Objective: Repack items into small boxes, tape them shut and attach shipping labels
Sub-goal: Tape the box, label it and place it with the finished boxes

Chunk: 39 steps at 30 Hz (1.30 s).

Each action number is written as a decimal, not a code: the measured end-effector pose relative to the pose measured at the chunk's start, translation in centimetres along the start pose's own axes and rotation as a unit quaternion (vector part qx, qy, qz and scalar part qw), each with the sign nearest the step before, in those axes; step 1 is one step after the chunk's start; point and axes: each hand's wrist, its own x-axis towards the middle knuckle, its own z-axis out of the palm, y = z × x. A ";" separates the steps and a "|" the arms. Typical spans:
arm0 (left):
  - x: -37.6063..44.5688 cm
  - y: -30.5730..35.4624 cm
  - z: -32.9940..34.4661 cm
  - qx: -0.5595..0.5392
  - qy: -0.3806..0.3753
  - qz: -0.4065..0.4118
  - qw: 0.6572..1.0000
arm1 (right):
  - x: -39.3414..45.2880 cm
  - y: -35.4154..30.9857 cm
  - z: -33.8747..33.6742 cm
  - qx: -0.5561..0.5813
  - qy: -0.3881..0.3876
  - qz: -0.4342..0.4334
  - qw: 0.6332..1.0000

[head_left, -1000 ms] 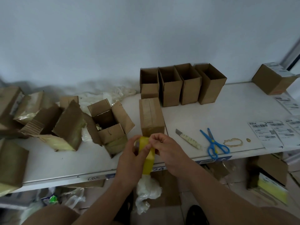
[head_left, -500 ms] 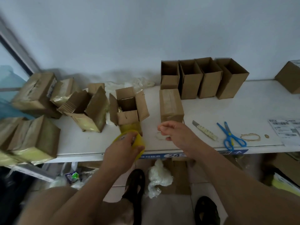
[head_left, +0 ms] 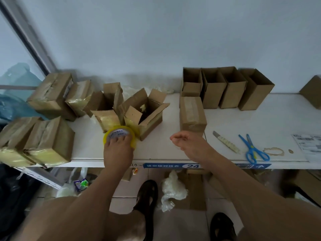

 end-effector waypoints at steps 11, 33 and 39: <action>-0.4 13.7 -4.8 -0.057 0.064 0.266 0.960 | -3.1 2.7 -6.2 -0.193 0.085 -0.019 0.977; 4.8 45.7 1.2 0.025 0.069 0.564 0.822 | -7.1 23.5 -28.2 -0.306 0.319 0.256 0.860; 5.1 50.1 3.5 -0.016 0.048 0.537 0.842 | -6.4 27.1 -29.4 -0.289 0.359 0.317 0.829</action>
